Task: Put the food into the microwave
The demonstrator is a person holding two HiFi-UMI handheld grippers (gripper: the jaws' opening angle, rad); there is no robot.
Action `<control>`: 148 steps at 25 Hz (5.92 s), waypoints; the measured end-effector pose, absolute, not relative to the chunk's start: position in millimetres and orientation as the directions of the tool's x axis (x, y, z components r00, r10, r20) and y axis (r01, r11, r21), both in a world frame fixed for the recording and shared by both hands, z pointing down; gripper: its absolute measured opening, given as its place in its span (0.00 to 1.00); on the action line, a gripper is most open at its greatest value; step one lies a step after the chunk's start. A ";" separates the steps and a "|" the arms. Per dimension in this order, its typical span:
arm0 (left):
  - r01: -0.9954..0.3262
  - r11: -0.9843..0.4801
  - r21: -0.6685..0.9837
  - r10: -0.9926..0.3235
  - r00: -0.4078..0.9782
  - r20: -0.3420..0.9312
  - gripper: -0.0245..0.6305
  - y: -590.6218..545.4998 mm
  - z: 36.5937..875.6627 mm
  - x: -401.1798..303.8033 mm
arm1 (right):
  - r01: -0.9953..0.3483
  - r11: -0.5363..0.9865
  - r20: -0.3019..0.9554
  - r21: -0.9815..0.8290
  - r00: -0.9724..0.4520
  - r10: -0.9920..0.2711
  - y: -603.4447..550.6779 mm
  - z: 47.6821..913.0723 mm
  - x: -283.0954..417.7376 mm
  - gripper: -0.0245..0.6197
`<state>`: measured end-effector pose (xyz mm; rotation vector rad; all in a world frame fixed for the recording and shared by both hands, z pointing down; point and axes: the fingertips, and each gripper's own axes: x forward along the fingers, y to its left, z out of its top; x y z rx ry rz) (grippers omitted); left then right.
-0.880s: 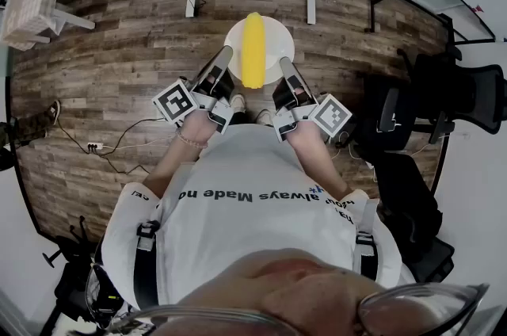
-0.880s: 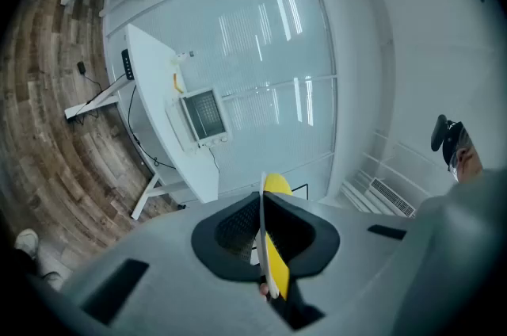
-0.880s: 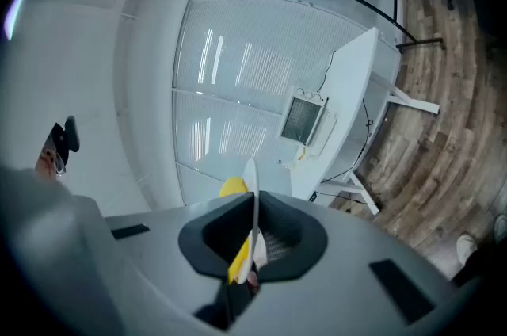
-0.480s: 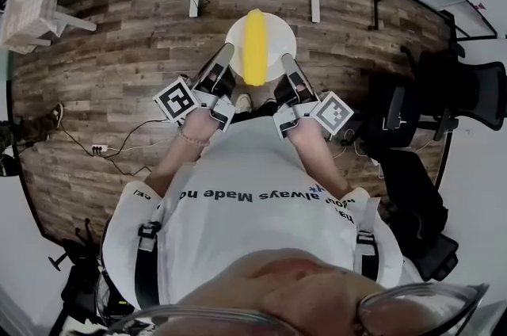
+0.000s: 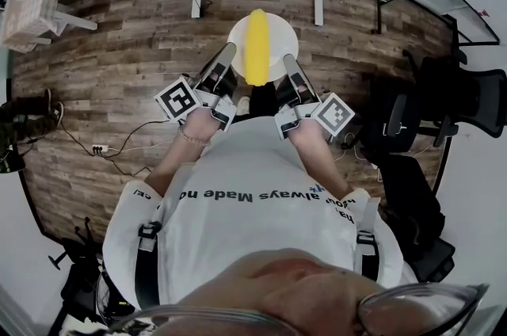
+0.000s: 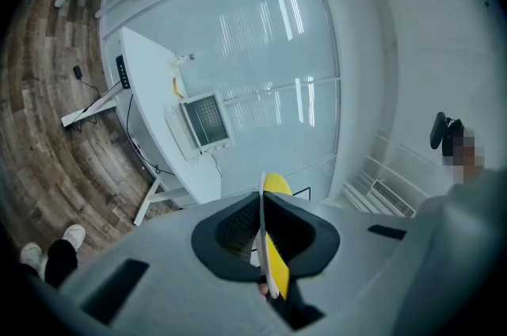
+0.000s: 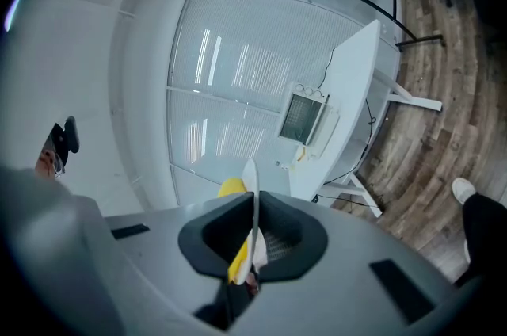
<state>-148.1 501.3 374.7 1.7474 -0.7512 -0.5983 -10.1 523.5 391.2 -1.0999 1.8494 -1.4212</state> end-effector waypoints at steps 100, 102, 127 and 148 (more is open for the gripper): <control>-0.191 -0.185 0.964 -0.726 0.688 -0.002 0.07 -109.7 392.3 -106.5 | -0.269 0.056 0.088 -0.961 -0.494 -0.865 -85.1 408.0 29.2 0.07; -0.195 -0.185 0.963 -0.732 0.682 -0.003 0.07 -109.6 391.8 -106.9 | -0.270 0.063 0.085 -0.961 -0.505 -0.859 -86.2 407.2 28.8 0.07; -0.222 -0.156 0.963 -0.743 0.668 0.033 0.07 -119.4 402.7 -47.7 | -0.277 0.049 0.113 -0.960 -0.540 -0.834 -100.3 419.9 88.3 0.07; -0.277 -0.079 0.957 -0.704 0.696 0.143 0.07 -113.1 469.4 -52.7 | -0.303 -0.033 0.199 -0.953 -0.539 -0.818 -95.9 479.4 83.5 0.07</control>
